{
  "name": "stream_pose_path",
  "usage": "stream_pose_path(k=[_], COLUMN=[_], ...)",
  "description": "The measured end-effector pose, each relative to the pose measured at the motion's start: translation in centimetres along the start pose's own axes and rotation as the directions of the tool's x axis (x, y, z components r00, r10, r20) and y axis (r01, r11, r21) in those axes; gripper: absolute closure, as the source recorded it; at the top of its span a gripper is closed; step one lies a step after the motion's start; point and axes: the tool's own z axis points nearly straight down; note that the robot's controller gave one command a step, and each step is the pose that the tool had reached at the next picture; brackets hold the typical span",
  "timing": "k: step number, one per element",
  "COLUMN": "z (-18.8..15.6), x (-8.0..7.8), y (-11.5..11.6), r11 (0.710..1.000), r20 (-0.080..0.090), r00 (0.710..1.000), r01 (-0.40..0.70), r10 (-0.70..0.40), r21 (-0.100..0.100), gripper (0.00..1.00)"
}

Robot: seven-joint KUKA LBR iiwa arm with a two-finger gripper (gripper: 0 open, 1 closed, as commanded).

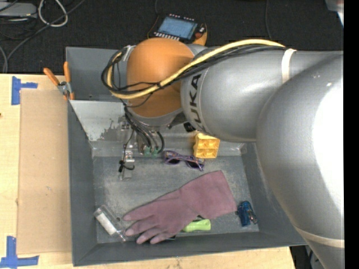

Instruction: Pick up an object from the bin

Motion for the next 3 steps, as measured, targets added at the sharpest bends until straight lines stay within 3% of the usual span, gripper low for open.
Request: stream_pose_path(k=[1, 2, 3], z=[0.0, 3.7, 4.5], x=[0.0, 3.8, 2.8], y=[0.0, -6.2, -4.9], r11=[1.000, 1.000, 0.990], r20=[0.000, -0.005, 0.009], r00=[1.000, 1.000, 0.990], r01=[0.000, -0.015, 0.139], r10=[0.000, 0.015, -0.139], r21=[0.000, 0.003, -0.003], gripper=[0.00, 0.00, 0.00])
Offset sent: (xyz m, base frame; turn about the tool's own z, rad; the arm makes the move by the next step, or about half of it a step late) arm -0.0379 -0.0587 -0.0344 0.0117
